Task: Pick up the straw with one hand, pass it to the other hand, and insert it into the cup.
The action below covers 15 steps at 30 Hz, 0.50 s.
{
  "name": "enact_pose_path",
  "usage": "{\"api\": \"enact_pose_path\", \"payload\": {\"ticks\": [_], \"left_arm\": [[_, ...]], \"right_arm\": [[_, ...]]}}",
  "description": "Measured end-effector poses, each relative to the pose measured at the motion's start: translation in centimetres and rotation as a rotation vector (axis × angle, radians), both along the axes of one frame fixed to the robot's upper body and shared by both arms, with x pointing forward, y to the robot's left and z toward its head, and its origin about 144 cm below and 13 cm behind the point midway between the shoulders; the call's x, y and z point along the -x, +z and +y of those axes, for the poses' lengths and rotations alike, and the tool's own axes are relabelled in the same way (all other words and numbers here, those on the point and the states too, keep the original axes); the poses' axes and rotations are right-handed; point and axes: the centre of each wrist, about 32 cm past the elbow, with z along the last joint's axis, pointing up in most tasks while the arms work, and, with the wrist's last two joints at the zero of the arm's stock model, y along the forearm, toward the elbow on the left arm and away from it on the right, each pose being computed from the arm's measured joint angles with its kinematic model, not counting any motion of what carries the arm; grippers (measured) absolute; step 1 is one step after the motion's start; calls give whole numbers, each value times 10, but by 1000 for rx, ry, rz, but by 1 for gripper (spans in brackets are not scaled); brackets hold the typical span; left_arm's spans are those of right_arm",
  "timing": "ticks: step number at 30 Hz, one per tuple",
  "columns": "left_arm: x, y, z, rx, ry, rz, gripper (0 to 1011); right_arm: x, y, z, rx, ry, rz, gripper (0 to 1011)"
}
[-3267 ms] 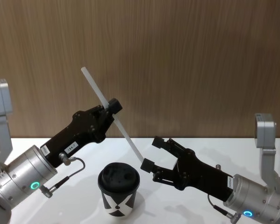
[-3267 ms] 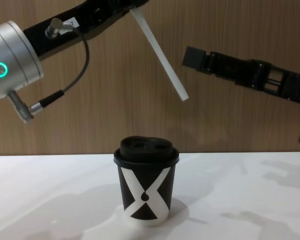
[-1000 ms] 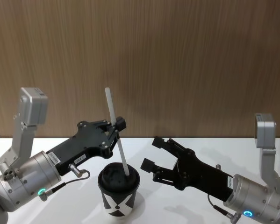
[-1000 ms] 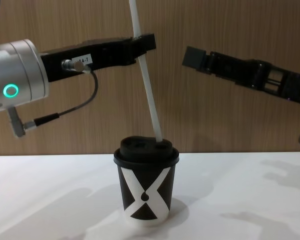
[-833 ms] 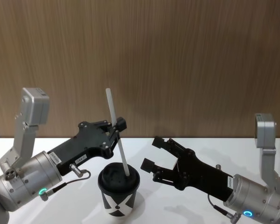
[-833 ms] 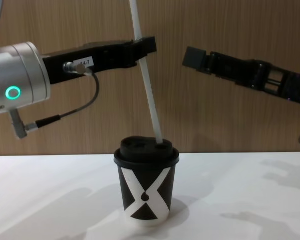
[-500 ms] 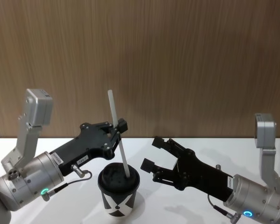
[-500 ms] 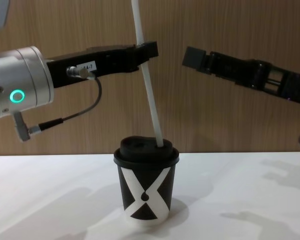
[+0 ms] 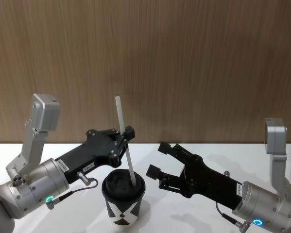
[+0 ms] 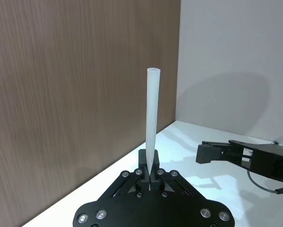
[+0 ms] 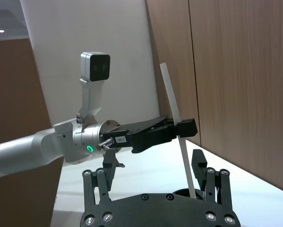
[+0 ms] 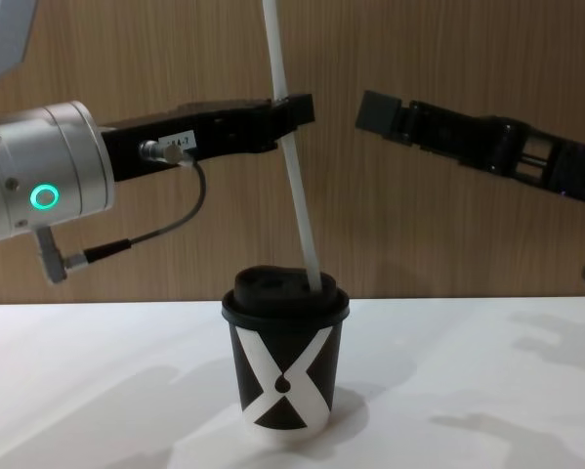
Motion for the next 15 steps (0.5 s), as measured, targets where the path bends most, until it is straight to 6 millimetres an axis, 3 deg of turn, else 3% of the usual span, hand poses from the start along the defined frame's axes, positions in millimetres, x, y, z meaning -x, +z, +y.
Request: {"api": "enact_pose_path", "payload": {"ticks": [15], "left_arm": [[-4,-7,-3,-8,-8,30,8]], "right_arm": [[0,0,0,0,0,0,1001]]}}
